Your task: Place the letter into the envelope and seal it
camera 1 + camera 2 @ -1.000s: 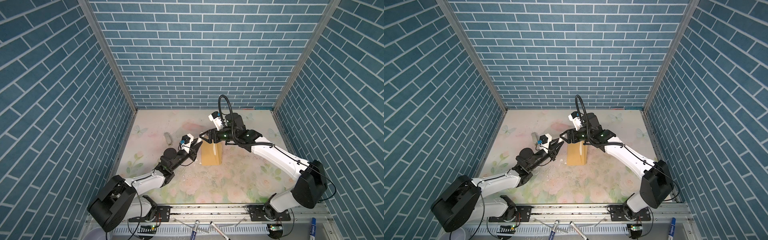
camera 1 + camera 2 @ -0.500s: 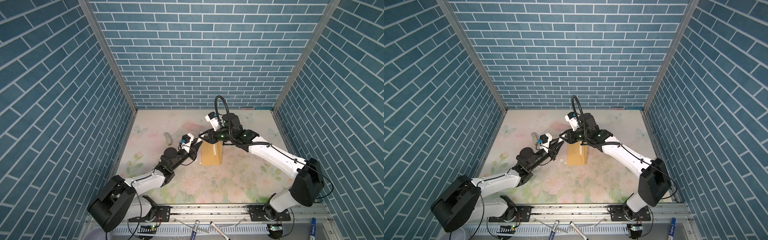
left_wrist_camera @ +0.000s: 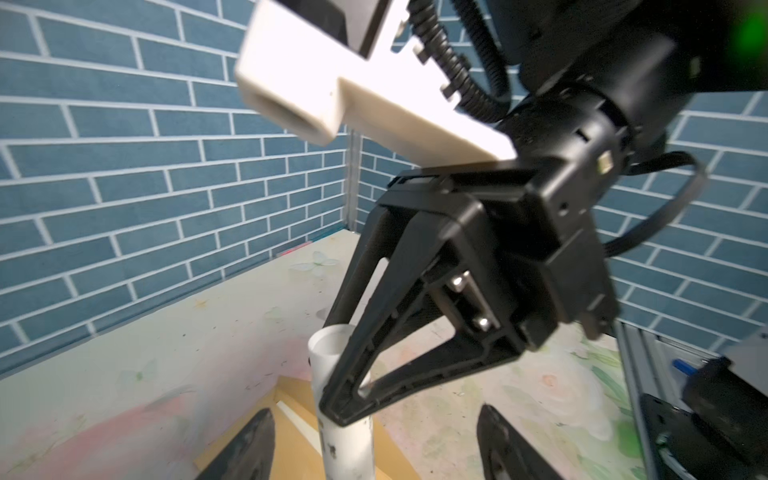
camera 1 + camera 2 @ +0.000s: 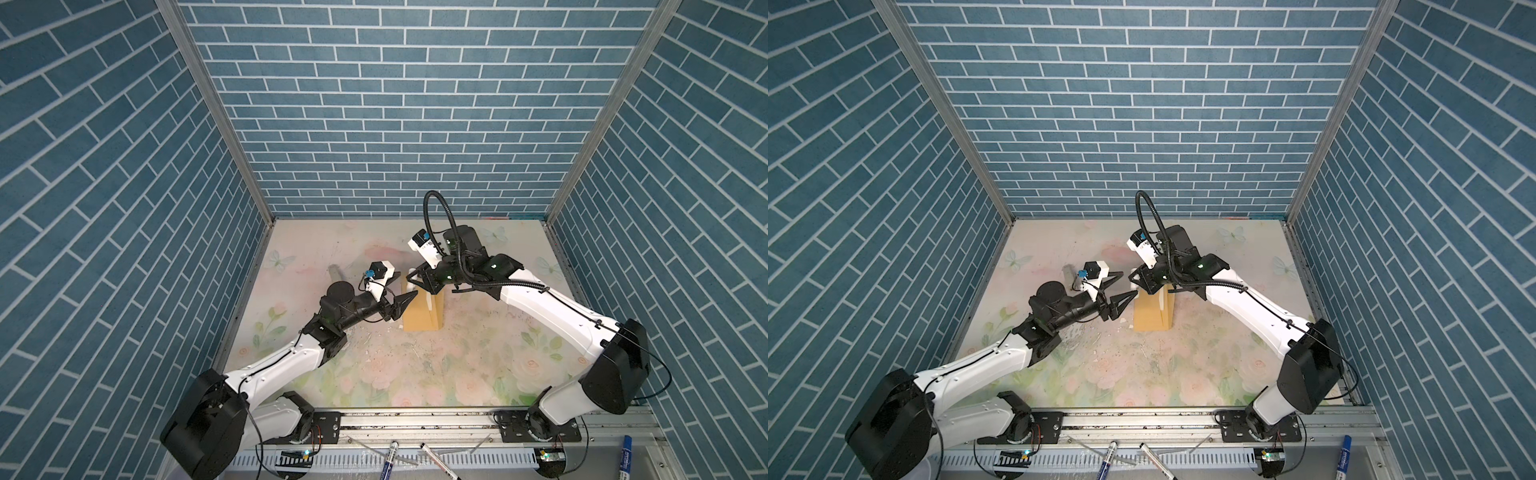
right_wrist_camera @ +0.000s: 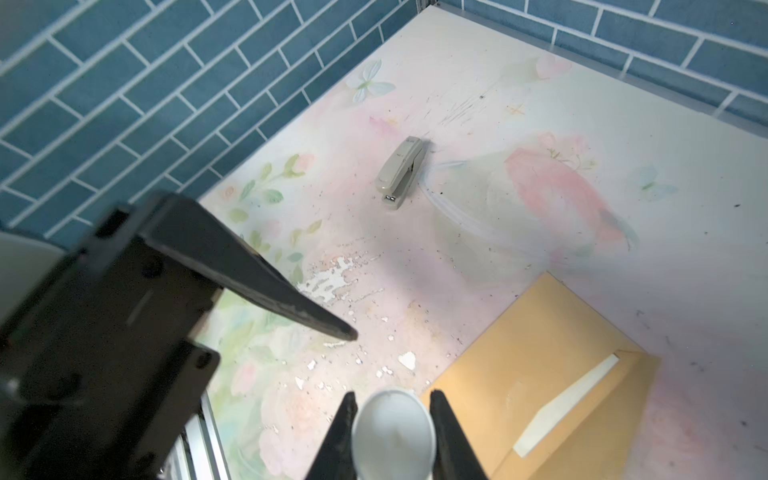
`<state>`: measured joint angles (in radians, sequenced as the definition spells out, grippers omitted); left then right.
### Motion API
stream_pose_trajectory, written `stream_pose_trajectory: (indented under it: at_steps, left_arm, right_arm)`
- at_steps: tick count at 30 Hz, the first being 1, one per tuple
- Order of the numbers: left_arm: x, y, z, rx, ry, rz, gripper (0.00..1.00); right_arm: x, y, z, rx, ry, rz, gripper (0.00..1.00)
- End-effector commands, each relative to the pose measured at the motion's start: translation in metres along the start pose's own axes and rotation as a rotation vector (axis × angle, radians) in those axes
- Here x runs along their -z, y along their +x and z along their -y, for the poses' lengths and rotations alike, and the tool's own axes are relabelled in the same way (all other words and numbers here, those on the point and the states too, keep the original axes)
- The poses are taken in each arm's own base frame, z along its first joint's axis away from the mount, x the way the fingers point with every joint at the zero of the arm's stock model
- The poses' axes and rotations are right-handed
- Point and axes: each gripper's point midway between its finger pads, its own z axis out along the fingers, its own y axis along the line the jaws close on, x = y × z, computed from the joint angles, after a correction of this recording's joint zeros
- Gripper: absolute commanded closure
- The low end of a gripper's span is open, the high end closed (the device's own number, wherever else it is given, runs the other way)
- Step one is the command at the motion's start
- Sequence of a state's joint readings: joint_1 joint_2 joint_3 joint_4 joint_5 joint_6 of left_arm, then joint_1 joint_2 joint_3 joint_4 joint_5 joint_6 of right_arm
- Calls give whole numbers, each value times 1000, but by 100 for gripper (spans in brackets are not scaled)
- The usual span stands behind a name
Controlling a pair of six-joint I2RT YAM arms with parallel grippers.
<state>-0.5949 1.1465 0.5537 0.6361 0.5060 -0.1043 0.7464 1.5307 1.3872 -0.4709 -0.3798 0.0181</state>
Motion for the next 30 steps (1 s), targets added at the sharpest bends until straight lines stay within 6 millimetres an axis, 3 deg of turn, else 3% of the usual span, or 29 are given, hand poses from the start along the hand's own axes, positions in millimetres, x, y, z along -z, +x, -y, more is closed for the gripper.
stream_pose_trajectory:
  at_steps: [1, 7, 12, 30]
  left_arm:
    - [9, 11, 21, 46, 162, -81, 23]
    - [11, 11, 29, 111, 286, -95, 24]
    - [5, 6, 33, 139, 342, -75, 26]
    - [0, 2, 33, 146, 364, -71, 44]
  right_arm:
    - [32, -9, -16, 227, -47, -11, 100]
    - [48, -12, -43, 316, -173, 16, 100]
    - [51, -12, -54, 329, -231, 15, 100]
    - [39, -13, -63, 310, -310, -11, 100]
